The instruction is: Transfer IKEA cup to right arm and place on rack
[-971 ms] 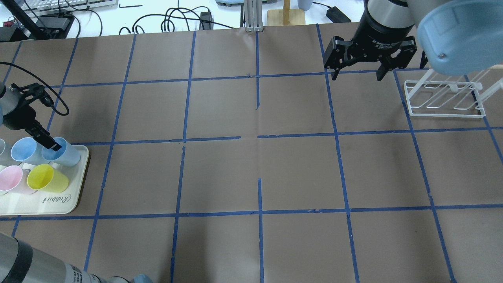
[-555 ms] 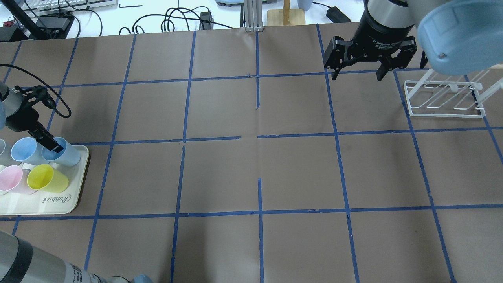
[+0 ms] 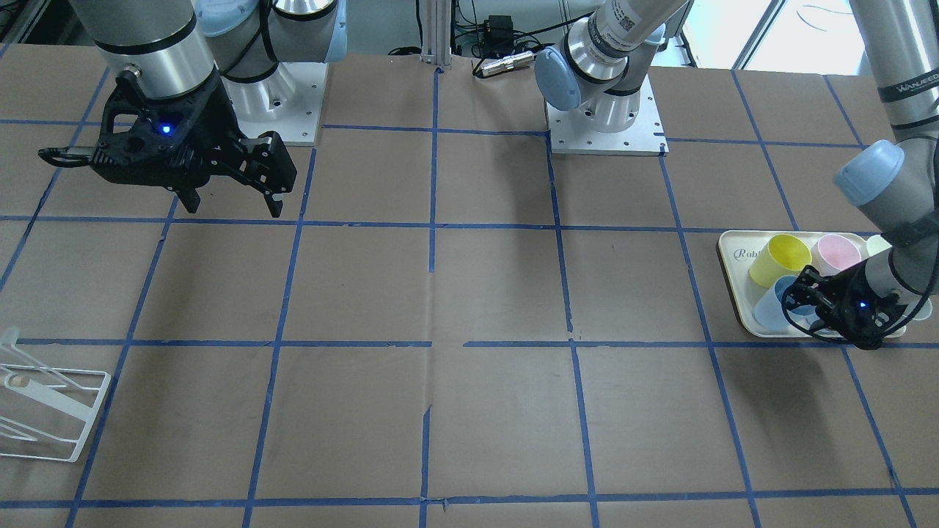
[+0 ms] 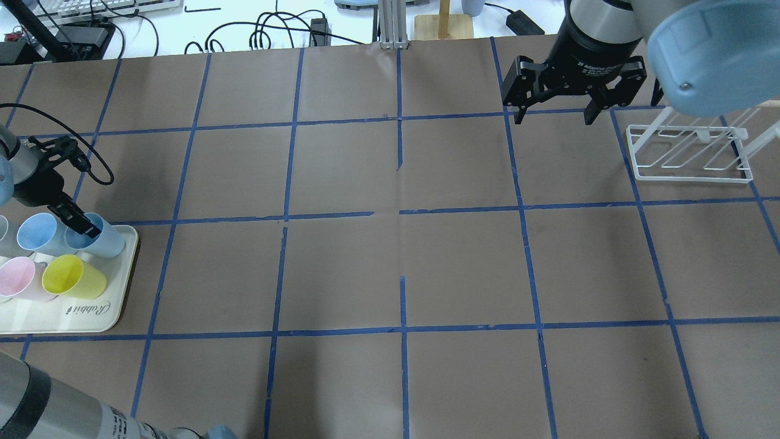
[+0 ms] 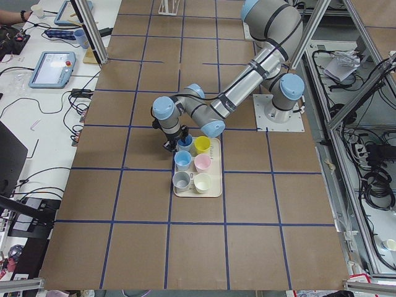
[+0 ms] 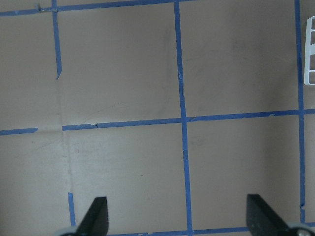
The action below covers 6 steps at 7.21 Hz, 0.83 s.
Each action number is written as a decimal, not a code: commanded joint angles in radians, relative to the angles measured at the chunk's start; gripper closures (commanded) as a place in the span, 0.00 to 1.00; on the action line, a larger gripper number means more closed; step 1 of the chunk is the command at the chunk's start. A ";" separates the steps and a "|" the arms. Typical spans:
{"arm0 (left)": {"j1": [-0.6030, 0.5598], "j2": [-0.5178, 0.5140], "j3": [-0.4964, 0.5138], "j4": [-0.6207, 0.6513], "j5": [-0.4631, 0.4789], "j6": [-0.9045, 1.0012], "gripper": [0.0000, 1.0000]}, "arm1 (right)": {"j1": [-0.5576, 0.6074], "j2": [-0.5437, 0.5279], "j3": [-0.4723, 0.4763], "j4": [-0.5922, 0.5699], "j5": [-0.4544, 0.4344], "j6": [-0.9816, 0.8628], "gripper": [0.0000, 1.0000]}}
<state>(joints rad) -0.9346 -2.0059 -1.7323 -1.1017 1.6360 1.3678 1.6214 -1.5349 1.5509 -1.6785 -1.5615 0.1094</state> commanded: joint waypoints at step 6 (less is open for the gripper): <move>-0.067 0.073 0.158 -0.281 -0.143 -0.155 1.00 | -0.006 0.001 -0.002 -0.003 -0.005 -0.002 0.00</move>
<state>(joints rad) -0.9824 -1.9520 -1.6389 -1.2724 1.5628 1.3018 1.6175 -1.5341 1.5504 -1.6795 -1.5632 0.1091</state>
